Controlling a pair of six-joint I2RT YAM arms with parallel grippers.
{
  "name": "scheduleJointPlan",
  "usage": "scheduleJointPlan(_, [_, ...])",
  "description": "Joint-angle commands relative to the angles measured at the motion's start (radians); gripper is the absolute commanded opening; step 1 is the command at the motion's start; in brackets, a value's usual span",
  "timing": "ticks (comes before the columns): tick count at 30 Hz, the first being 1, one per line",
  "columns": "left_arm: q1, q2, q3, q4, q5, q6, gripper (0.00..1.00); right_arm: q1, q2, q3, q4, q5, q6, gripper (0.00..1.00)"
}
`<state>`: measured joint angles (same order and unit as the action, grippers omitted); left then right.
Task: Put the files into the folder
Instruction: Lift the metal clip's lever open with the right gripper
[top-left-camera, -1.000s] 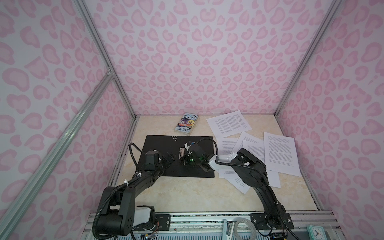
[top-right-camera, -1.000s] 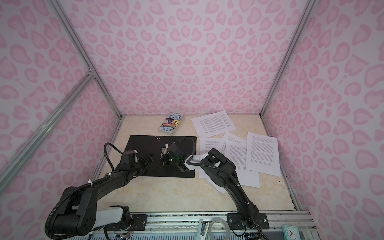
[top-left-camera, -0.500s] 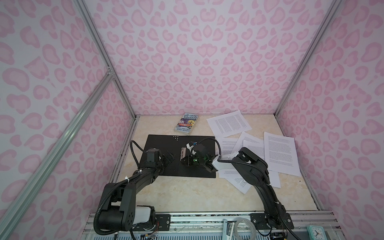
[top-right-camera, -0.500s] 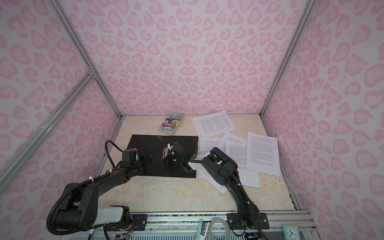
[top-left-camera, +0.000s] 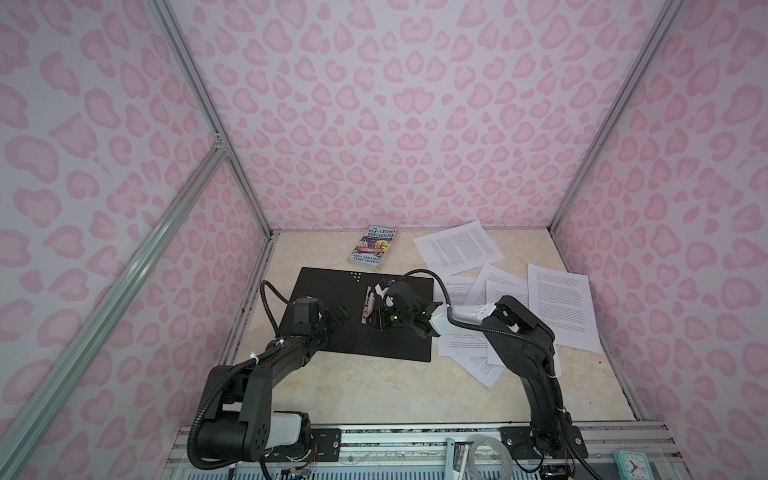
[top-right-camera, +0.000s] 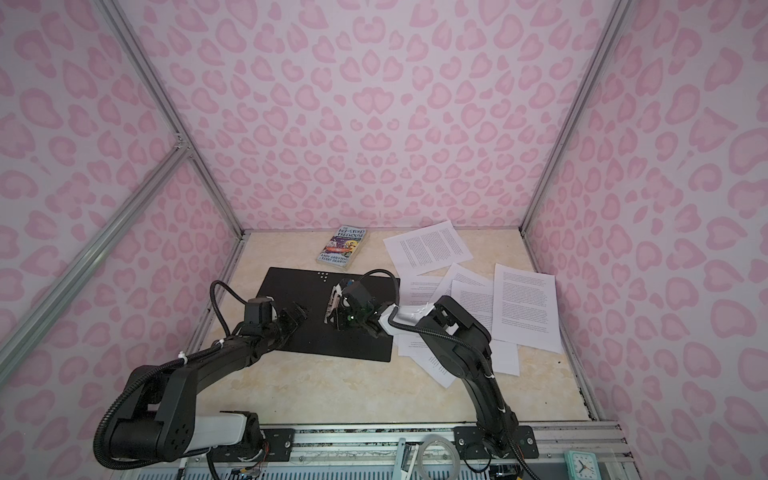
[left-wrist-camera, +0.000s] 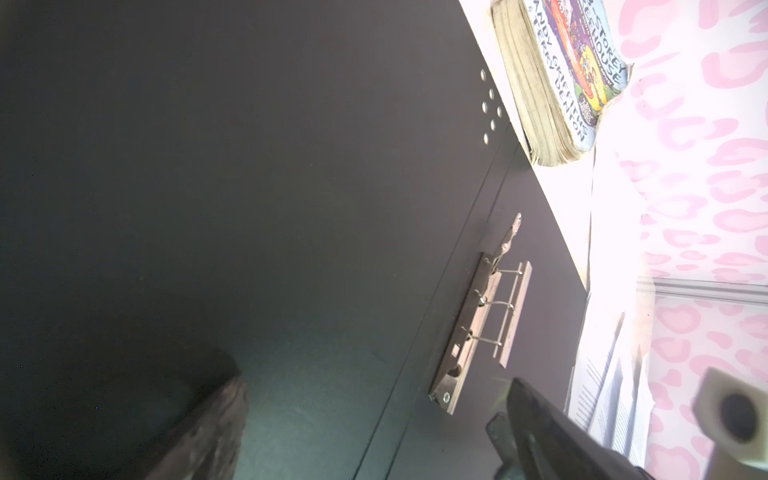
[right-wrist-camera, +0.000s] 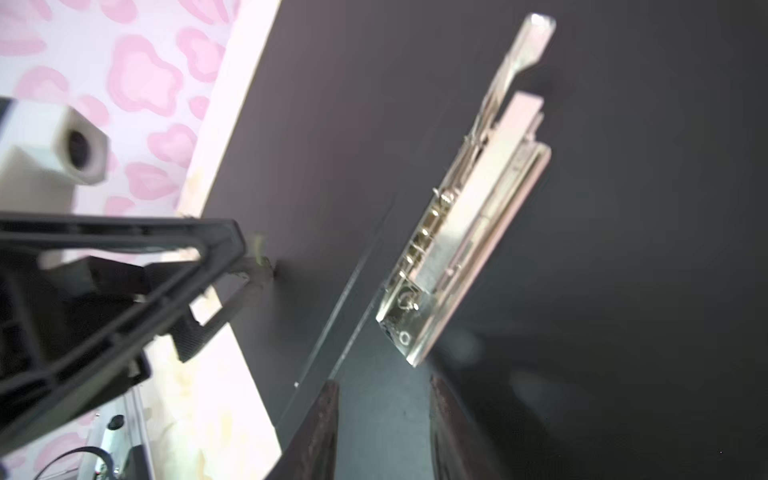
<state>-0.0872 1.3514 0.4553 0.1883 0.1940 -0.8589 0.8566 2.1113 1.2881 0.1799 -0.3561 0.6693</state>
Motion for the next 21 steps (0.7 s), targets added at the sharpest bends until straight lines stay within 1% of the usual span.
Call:
scheduleJointPlan(1, [0.002,0.003,-0.001,-0.107,-0.025,0.011,0.99,0.004,0.006,-0.023,-0.007,0.016,-0.015,0.38])
scheduleJointPlan(3, [0.002,0.000,0.002,-0.100,-0.013,0.014,0.99,0.004,-0.004,-0.037,-0.009,0.025,-0.022,0.40])
scheduleJointPlan(5, [0.002,-0.003,0.005,-0.097,0.007,0.022,0.98,0.001,-0.016,-0.050,-0.016,0.039,-0.029,0.44])
scheduleJointPlan(7, [-0.003,-0.009,0.006,-0.091,0.019,0.025,0.97,-0.010,-0.016,-0.046,-0.025,0.037,-0.025,0.47])
scheduleJointPlan(12, [-0.007,-0.048,0.007,-0.084,0.051,0.038,0.97,-0.036,0.018,0.038,-0.054,0.007,0.004,0.53])
scheduleJointPlan(16, [-0.021,-0.122,0.003,-0.079,0.055,0.059,0.99,-0.066,0.077,0.120,-0.045,-0.033,0.059,0.53])
scheduleJointPlan(18, [-0.033,-0.174,-0.002,-0.079,0.041,0.072,0.99,-0.070,0.100,0.165,-0.056,-0.033,0.065,0.53])
scheduleJointPlan(21, [-0.046,-0.238,-0.011,-0.079,0.026,0.083,0.98,-0.071,0.137,0.245,-0.088,-0.036,0.074,0.53])
